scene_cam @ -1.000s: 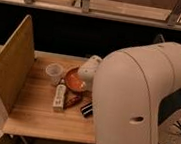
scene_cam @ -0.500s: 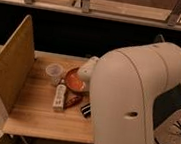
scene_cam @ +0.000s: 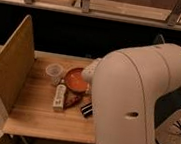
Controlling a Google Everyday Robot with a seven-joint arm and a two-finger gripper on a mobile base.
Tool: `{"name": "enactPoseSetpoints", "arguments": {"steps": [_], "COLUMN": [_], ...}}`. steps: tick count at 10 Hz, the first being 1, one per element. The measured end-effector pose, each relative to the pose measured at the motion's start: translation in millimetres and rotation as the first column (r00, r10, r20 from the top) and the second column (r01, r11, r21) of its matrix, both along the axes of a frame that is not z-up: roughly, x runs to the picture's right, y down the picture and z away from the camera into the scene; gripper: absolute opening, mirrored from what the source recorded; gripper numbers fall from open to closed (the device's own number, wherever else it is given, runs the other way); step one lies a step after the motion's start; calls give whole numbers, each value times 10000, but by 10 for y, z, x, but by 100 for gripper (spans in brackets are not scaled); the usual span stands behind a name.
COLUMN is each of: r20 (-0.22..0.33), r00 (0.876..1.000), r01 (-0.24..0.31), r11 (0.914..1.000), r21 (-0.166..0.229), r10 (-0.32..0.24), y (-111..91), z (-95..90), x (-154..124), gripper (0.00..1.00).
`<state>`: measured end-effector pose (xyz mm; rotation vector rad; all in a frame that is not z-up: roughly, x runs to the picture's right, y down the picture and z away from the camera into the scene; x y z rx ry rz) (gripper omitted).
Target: Place the eraser on the white sponge
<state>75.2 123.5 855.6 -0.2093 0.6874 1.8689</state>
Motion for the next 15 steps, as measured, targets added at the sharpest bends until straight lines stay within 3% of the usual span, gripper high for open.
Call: {"name": "enactPoseSetpoints", "arguments": {"steps": [2,5,9,15], "r20": [21,273,291,225], "r00": [9999,9978,9959,9957], "r01": [-135,-588,-831,-880], "r11": [9998,9954,9925,9937], "r21": [-149,-762,-896,-701], "r10": [136,610,860,898], "y": [85,381,464,441], "z": [33,199,309,361], "x": [-10,-89,-75,-49], "gripper": [80,80,76,16]}}
